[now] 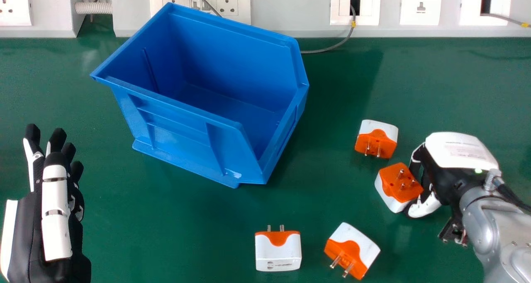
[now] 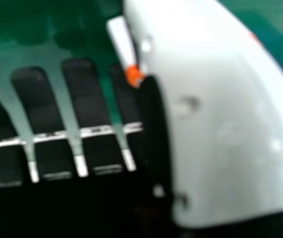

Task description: Pick all objects and put in blue box

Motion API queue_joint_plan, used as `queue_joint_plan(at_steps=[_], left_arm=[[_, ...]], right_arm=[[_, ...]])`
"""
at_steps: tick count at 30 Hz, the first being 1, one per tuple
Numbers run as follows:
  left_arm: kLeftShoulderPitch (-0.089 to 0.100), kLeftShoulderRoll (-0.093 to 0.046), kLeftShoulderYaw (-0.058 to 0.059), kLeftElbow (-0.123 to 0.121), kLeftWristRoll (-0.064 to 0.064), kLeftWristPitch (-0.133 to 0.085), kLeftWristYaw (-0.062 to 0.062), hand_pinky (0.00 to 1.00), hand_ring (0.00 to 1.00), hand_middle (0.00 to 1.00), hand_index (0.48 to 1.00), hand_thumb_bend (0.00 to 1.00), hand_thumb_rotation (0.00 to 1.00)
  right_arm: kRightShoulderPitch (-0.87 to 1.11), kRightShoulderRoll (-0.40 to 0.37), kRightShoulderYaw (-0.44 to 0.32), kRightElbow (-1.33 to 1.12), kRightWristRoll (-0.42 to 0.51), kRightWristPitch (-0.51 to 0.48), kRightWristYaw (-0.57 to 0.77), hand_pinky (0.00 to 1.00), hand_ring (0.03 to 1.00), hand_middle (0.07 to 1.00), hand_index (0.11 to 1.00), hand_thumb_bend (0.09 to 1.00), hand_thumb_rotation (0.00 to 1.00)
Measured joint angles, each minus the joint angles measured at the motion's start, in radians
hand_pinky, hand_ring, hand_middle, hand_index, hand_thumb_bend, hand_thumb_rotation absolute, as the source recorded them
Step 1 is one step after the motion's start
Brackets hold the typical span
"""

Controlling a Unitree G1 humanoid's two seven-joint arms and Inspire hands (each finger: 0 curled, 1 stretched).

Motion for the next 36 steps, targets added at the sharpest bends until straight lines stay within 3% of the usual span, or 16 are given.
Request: queue_joint_plan(at_steps=[8,9,12,19,24,27,36], left_arm=[[-0.001,0.002,0.002,0.0,-0.003,0.0,-0.003,1.0,1.0,1.0,0.981,0.22,1.0],[-0.001,0.003,0.002,0.0,-0.003,0.0,-0.003,1.0,1.0,1.0,0.982,0.22,1.0],[-0.002,0.004,0.003,0.0,-0.008,0.0,-0.004,1.0,1.0,1.0,0.983,0.22,1.0],[-0.002,0.006,0.005,0.0,-0.011,0.006,-0.002,1.0,1.0,1.0,0.984,0.22,1.0],[-0.002,0.006,0.006,0.0,-0.01,0.007,-0.003,1.0,1.0,1.0,0.982,0.22,1.0],[-0.001,0.005,0.007,0.0,-0.009,0.007,-0.002,1.0,1.0,1.0,0.981,0.23,1.0],[0.002,0.005,0.005,0.0,-0.005,0.007,-0.002,1.0,1.0,1.0,0.981,0.23,1.0]], right_arm=[[-0.001,-0.015,-0.002,-0.006,-0.006,-0.014,0.028,0.32,0.437,0.465,0.523,0.509,0.0],[-0.006,-0.015,-0.001,-0.006,-0.007,-0.009,0.048,0.32,0.431,0.471,0.517,0.508,0.04],[-0.024,-0.016,0.003,-0.009,-0.01,0.01,0.105,0.38,0.499,0.541,0.591,0.644,0.26],[-0.079,-0.028,0.08,-0.014,-0.118,0.042,0.22,0.48,0.585,0.636,0.672,0.803,0.47],[-0.099,-0.025,0.096,-0.01,-0.156,0.072,0.267,0.67,0.771,0.825,0.826,0.937,0.69],[-0.108,-0.011,0.1,-0.007,-0.163,0.104,0.285,0.72,0.826,0.889,0.888,0.969,0.76],[-0.109,0.005,0.098,-0.009,-0.164,0.138,0.288,0.75,0.872,0.943,0.939,0.991,0.8]])
